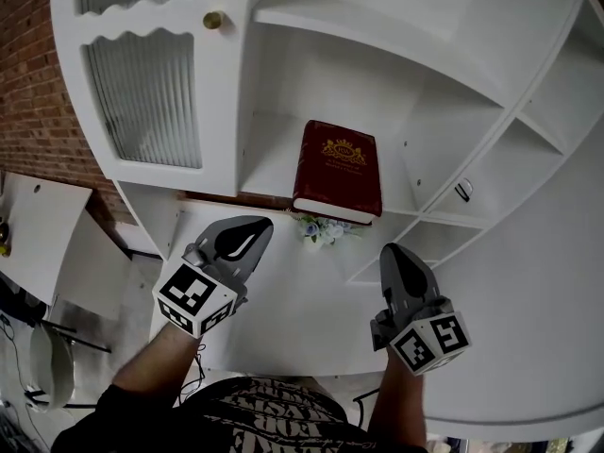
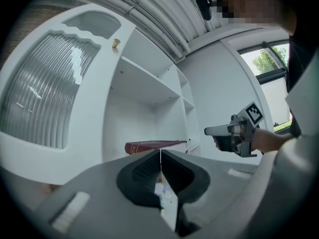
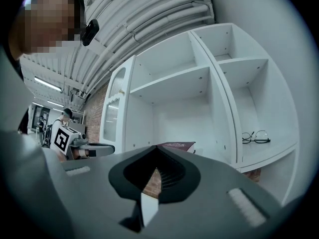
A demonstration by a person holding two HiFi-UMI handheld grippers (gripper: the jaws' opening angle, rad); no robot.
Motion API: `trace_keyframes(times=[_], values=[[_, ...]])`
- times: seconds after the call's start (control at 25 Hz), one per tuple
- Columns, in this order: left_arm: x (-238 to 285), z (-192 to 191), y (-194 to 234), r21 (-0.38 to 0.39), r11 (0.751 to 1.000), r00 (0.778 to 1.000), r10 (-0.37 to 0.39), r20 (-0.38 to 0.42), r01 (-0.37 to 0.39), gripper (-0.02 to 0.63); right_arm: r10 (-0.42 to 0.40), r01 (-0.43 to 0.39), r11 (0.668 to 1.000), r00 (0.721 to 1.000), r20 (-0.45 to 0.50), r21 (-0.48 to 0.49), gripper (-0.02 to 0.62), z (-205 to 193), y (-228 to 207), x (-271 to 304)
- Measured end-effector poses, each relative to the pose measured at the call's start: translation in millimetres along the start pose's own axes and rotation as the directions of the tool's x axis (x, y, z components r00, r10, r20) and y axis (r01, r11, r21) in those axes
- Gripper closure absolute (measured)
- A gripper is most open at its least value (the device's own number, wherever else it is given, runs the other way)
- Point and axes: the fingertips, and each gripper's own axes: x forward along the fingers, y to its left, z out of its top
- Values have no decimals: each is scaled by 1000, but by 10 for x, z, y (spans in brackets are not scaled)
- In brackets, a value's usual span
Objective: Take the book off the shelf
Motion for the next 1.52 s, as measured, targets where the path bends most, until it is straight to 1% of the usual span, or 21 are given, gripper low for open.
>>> trace_keyframes(times=[0.16,0.32,0.4,0.48,0.6,0.72,0.88,0.92,1.04,1.08,1.24,1.36,1.52], values=[[127,52,6,3,1000,1000,28,13,-28,604,40,-40,999,999,-4,10,571,-2,-152,144],[200,145,52,-5,998,998,58,11,-57,580,97,-97,995,995,6,16,571,69,-289,335],[269,132,68,-15,998,998,62,13,-62,563,115,-115,993,993,4,19,571,80,-381,424],[346,88,68,-14,998,998,61,7,-61,520,128,-128,991,992,-10,26,569,56,-472,521],[430,88,64,-14,998,998,67,-7,-67,477,155,-154,987,988,-22,43,553,35,-568,656],[506,78,83,-17,997,998,69,3,-69,449,181,-179,982,983,-32,61,517,18,-629,782],[599,20,99,-16,997,997,76,-32,-77,423,227,-220,969,973,-47,115,451,-39,-677,932],[620,11,95,-18,997,997,73,-34,-74,416,234,-226,965,971,-48,129,426,-52,-692,962],[691,-3,81,-22,998,998,55,-24,-56,391,259,-246,954,964,-62,173,323,-104,-722,1040],[712,-30,81,-27,998,998,53,-31,-53,385,272,-255,948,960,-66,190,306,-121,-717,1059],[798,-170,95,-23,998,997,53,-60,-54,374,313,-286,924,947,-71,253,279,-155,-704,1113],[851,-242,99,-14,998,994,59,-87,-60,367,327,-296,919,941,-84,259,273,-166,-703,1127],[890,-295,136,-21,996,992,79,-94,-82,364,360,-321,903,928,-93,284,275,-185,-641,1138]])
